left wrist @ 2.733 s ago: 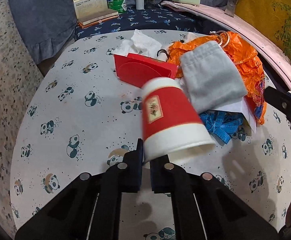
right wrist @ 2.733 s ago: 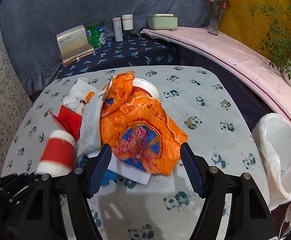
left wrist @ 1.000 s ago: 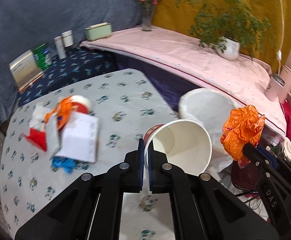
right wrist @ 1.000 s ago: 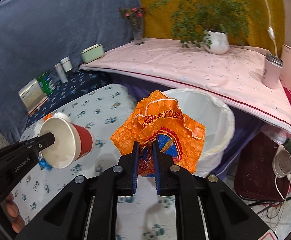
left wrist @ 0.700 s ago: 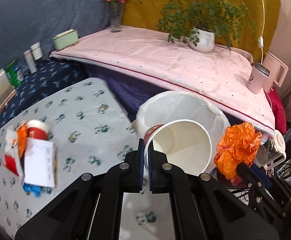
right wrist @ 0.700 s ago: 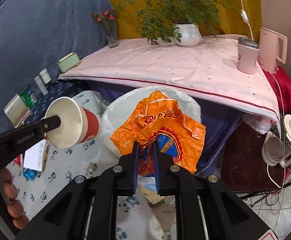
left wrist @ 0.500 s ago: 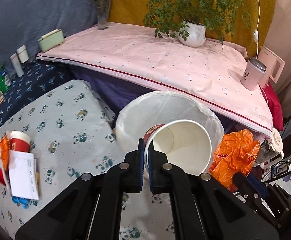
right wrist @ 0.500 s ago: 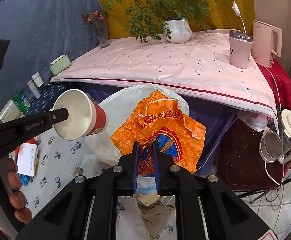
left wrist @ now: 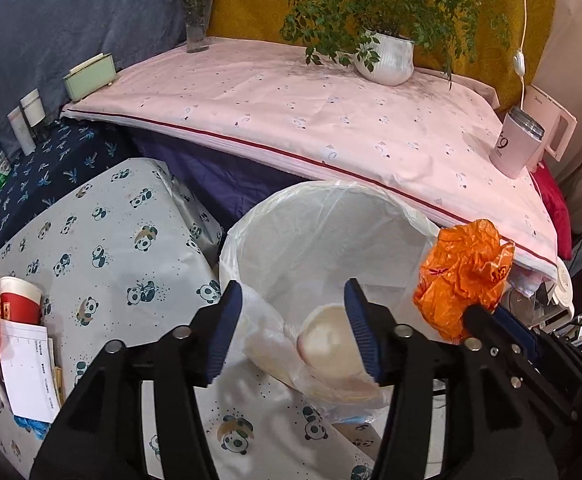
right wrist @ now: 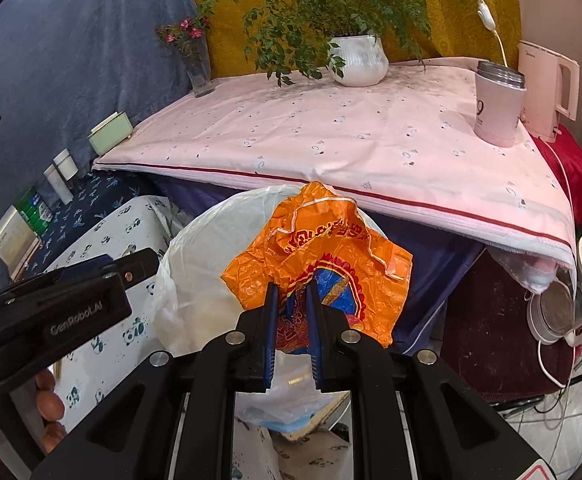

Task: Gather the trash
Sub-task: 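Open the right tool to drop the orange bag into the bin, then move both open tools back over the trash on the table, then grasp the red paper box with the left tool while the right tool grasps the grey pouch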

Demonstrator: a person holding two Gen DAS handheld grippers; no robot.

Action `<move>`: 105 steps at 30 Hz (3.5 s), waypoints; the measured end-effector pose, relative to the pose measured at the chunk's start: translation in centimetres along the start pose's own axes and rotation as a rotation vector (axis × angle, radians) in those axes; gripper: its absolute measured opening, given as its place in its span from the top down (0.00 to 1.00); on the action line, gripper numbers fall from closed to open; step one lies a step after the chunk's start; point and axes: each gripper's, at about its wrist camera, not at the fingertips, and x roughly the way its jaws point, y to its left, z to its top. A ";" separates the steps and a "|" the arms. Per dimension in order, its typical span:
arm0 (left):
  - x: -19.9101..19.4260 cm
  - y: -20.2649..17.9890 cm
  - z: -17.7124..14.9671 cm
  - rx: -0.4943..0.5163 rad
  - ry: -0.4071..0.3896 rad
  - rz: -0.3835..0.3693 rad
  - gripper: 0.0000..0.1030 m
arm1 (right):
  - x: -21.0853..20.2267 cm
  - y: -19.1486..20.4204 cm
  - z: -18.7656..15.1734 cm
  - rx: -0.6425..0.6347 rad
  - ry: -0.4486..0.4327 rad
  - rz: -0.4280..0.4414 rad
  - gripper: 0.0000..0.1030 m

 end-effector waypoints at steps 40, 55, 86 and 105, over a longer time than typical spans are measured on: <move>-10.4 17.4 -8.4 -0.323 -0.067 0.298 0.13 | -4.9 15.0 -2.0 -0.206 -0.043 0.151 0.39; -14.8 27.7 -15.4 -0.507 -0.036 0.452 0.13 | -5.9 24.9 -7.5 -0.364 0.031 0.272 0.39; -10.0 41.7 -15.5 -0.803 0.108 0.411 0.12 | 1.1 38.7 -11.4 -0.536 0.196 0.423 0.67; -8.2 41.3 -17.1 -0.784 0.150 0.356 0.96 | 1.8 39.5 -12.7 -0.552 0.234 0.479 0.98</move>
